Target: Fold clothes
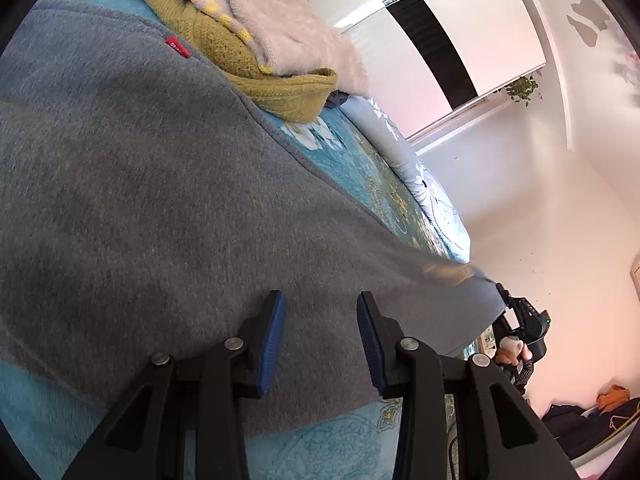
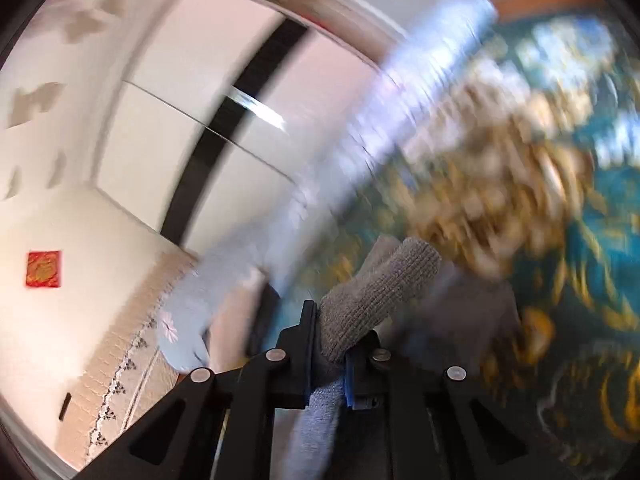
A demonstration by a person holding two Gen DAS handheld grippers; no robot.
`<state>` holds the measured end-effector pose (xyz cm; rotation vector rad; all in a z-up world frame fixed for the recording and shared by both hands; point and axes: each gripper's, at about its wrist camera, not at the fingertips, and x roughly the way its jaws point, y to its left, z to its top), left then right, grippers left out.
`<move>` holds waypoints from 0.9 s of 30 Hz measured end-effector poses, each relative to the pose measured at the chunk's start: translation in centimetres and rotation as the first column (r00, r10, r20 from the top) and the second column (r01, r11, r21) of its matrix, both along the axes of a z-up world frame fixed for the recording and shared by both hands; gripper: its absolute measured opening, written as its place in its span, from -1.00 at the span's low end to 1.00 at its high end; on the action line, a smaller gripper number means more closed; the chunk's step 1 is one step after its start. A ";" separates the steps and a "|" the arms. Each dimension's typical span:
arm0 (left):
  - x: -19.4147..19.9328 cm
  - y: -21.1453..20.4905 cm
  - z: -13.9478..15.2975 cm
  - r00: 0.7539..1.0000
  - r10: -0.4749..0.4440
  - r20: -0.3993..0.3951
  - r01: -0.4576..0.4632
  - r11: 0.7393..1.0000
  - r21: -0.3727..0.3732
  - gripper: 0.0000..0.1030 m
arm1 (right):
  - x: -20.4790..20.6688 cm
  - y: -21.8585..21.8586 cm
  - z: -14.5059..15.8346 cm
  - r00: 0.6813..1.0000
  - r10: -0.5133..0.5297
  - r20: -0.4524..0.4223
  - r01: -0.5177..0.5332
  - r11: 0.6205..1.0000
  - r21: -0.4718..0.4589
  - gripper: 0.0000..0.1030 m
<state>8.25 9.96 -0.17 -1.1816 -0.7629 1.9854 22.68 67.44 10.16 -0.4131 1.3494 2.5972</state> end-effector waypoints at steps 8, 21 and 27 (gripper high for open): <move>-0.1 -0.1 -0.1 1.000 0.000 0.002 0.000 1.000 0.006 -0.26 | -2.3 2.1 -5.7 0.942 0.015 0.334 0.025 0.993 -0.113 -0.70; -0.1 -0.1 -0.2 1.000 0.001 0.005 -0.001 1.000 0.015 -0.26 | 1.6 3.7 -5.5 0.930 -0.070 0.361 0.150 0.969 -0.198 -0.11; -0.1 -0.1 -0.2 1.000 0.001 0.002 -0.001 1.000 0.013 -0.26 | -0.3 3.3 -6.6 0.932 -0.006 0.361 0.095 0.968 -0.230 -0.09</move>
